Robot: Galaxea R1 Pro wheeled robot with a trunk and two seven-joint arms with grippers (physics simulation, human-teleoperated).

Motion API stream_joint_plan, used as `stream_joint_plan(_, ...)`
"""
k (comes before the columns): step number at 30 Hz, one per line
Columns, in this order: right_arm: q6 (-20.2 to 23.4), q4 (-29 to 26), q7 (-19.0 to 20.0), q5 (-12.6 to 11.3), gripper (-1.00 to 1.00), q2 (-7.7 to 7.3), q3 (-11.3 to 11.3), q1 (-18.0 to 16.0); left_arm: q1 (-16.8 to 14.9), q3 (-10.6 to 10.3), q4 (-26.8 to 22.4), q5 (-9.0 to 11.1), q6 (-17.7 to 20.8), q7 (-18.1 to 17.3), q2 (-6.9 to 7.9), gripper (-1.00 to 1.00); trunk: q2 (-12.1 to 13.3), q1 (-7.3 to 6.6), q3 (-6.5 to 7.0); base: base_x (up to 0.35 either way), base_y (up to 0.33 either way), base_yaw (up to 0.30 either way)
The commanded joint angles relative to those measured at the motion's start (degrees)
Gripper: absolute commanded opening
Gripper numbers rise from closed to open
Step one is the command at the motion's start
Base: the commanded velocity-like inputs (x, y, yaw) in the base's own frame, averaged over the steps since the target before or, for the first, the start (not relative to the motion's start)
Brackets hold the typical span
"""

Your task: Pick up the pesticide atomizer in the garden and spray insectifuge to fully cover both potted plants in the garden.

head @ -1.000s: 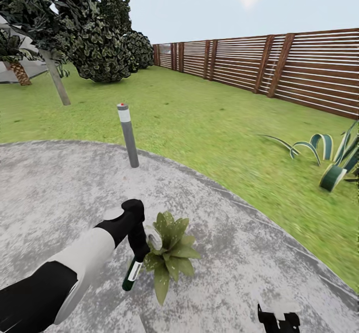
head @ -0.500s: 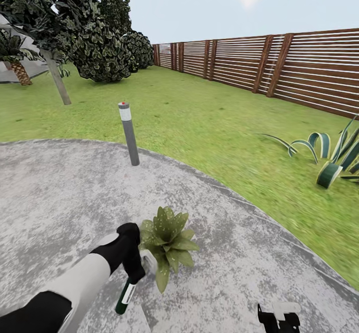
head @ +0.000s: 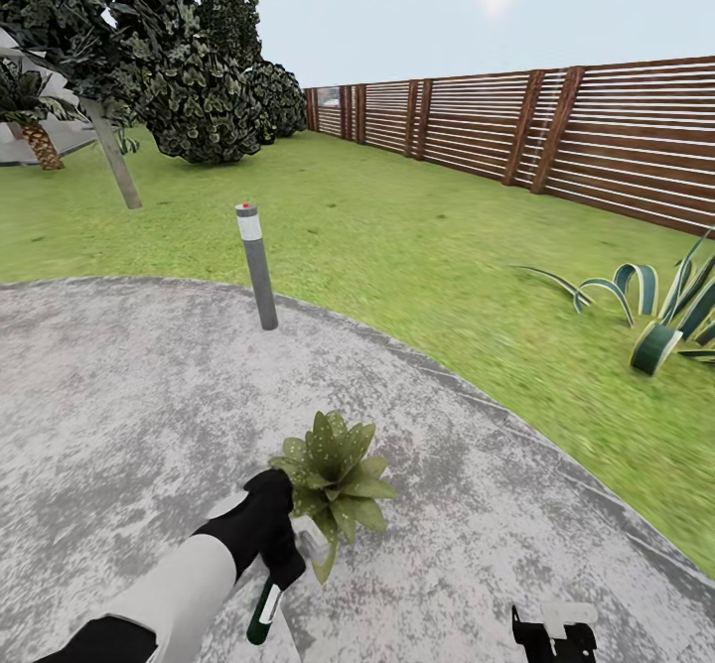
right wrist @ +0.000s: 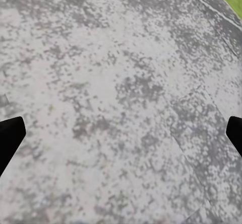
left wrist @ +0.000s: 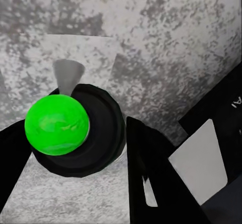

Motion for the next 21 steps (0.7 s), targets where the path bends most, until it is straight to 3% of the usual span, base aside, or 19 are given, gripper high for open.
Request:
stream_joint_plan(1,-0.17,0.09,-0.19,0.61,1.00,0.01,-0.43,-0.04,0.01,-0.01,0.01,-0.52,0.36,0.37,0.04,-1.00,-0.02,-0.01,-0.05,0.000,0.000,0.000)
stream_joint_plan(7,-0.17,0.16,-0.19,0.61,1.00,-0.07,-0.49,-0.04,1.93,0.16,0.31,-1.04,0.31,5.71,0.69,-1.00,-0.02,-0.01,-0.05,0.000,0.000,0.000)
stream_joint_plan(10,-0.17,0.19,-0.17,0.61,1.00,-0.08,-0.50,-0.04,3.07,0.06,-0.14,-0.51,-0.23,6.33,0.75,-1.00,-0.02,-0.01,-0.05,0.000,0.000,0.000)
stream_joint_plan(11,-0.17,0.18,-0.16,0.61,1.00,-0.08,-0.49,-0.04,3.12,0.08,-0.36,-0.44,-0.16,6.26,0.51,-1.00,-0.02,-0.01,-0.05,0.000,0.000,0.000)
stream_joint_plan(13,-0.17,0.16,-0.16,0.61,1.00,-0.08,-0.51,-0.04,3.15,0.16,-1.07,0.46,-0.01,6.10,-1.33,-1.00,-0.02,-0.01,-0.05,0.000,0.000,0.000)
stream_joint_plan(14,-0.17,0.16,-0.16,0.61,1.00,-0.08,-0.50,-0.04,3.18,0.19,-1.57,2.34,0.02,6.12,-2.05,-1.00,-0.02,-0.01,-0.05,0.000,0.000,0.000)
stream_joint_plan(17,-0.17,0.18,-0.15,0.61,1.00,-0.08,-0.49,-0.04,3.21,0.08,-2.77,12.51,-0.23,6.66,-2.05,-1.00,-0.02,-0.01,-0.05,0.000,0.000,0.000)
stream_joint_plan(19,-0.17,0.18,-0.14,0.61,1.00,-0.08,-0.50,-0.04,3.21,-0.11,-2.73,15.31,-0.43,6.75,-2.05,-1.00,-0.02,-0.01,-0.05,0.000,0.000,0.000)
stream_joint_plan(21,-0.17,0.15,-0.14,0.61,1.00,-0.08,-0.47,-0.04,3.60,-0.38,-2.35,15.94,-0.48,6.73,-2.05,-1.00,-0.02,-0.01,-0.05,0.000,0.000,0.000)
